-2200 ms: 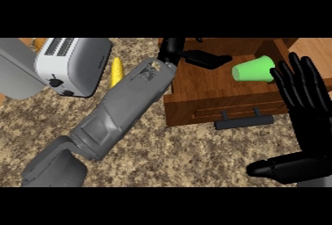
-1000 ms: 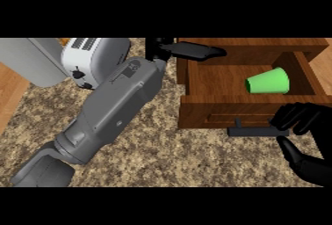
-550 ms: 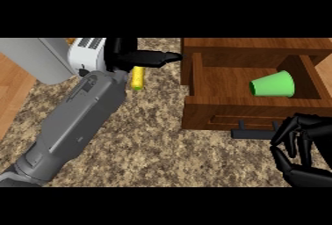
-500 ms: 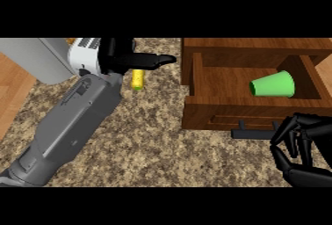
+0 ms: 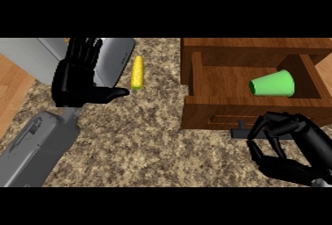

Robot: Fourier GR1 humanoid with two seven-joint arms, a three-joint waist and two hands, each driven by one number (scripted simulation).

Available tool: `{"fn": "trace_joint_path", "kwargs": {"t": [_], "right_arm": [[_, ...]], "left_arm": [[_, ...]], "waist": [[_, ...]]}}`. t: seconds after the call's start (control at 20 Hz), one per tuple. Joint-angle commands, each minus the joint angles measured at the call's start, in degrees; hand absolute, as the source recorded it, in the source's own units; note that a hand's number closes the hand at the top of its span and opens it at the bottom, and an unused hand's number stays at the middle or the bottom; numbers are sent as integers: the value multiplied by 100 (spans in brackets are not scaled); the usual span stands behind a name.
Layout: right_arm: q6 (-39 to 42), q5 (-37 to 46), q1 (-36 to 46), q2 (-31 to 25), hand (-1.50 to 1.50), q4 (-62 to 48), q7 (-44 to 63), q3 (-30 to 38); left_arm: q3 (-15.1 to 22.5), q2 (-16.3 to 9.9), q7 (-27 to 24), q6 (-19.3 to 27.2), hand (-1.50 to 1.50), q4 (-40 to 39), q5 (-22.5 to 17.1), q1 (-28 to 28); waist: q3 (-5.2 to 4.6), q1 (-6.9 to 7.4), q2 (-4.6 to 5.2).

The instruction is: Pick up the cup, place it into the drawer and close the drawer

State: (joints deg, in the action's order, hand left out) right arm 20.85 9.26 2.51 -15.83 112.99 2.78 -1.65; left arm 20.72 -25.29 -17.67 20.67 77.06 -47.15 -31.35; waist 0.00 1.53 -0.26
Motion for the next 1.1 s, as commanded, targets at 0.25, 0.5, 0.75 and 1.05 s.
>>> {"fn": "trace_joint_path", "kwargs": {"t": [0.25,0.5,0.75,1.05], "right_arm": [[-575,2472,682,-266,150,-1341,-758,-1013],[-1038,2942,968,-104,150,-2471,-1389,-1043],[-1545,3641,1198,314,-150,-3520,-1317,-1345],[-1639,3731,2274,315,-150,-5429,-1980,-863]], "left_arm": [[-292,-425,-275,-624,-150,723,-48,1279],[-783,-544,-631,-1471,-150,283,-80,1879],[-1048,-753,-173,-1449,-150,1207,-154,2320],[-1400,-593,-168,-1805,-150,861,-6,2280]], "waist": [[1,29,32],[0,-73,45],[3,-58,25],[3,-79,42]]}}
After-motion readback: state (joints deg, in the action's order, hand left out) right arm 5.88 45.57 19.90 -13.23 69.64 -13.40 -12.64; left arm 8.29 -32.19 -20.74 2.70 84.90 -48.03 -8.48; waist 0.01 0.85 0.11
